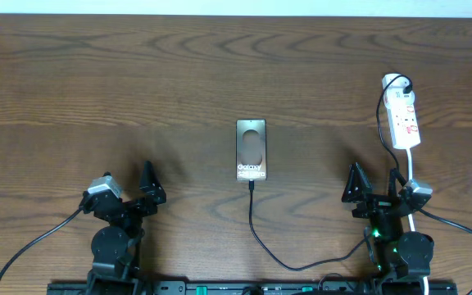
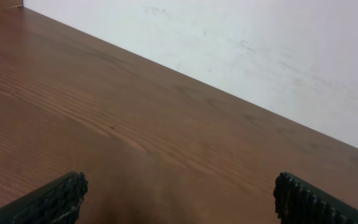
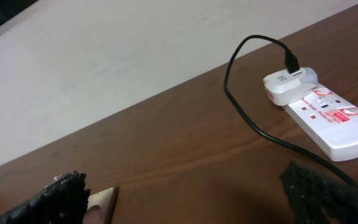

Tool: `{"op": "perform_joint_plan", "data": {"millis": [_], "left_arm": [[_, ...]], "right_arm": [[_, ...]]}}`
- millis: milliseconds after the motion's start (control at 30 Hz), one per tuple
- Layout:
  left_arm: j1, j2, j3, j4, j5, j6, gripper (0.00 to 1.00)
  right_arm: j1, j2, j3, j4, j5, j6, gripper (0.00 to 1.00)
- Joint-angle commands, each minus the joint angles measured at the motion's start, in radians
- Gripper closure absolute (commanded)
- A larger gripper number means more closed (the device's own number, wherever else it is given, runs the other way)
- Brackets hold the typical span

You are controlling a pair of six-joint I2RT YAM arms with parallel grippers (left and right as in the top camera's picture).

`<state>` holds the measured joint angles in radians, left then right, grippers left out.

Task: Plug charger to phone and switch on socket

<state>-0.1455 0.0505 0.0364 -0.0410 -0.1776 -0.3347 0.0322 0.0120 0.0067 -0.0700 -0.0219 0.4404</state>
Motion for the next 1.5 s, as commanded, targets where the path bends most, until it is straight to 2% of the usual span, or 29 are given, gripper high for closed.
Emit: {"op": "perform_joint_plan", "data": {"millis": [0,267,367,433,500,667,1467], "left_arm": [[0.004,-0.001,-0.032,-0.013,0.002,0.021,0.03],[0.004,-0.013,-0.032,-0.013,0.002,0.021,0.02],[0.018,-0.044,-0.032,-0.014,-0.013,0.085,0.03],[0.035,-0.050,-0.032,-0.010,-0.009,0.087,0.02],[0.058,-0.050,-0.032,-0.017,0.018,0.103,0.03],[0.129,-0.050,-0.032,-0.032,0.195,0.275,0.02],[0.154,-0.047,-0.032,-0.029,0.193,0.282,0.02]], "right_arm": [[0.009,-0.007,-0.001,-0.005,0.016,0.003,0.01],[0.009,-0.007,-0.001,-0.005,0.016,0.003,0.01],[0.009,-0.007,-0.001,-0.005,0.016,0.003,0.01],[0.008,-0.007,-0.001,-0.005,0.016,0.003,0.01],[0.009,-0.007,-0.001,-0.005,0.016,0.004,0.01],[0.008,-0.007,-0.001,-0.005,0.016,0.003,0.01],[0.008,-0.007,-0.001,-0.005,0.016,0.004,0.01]]}}
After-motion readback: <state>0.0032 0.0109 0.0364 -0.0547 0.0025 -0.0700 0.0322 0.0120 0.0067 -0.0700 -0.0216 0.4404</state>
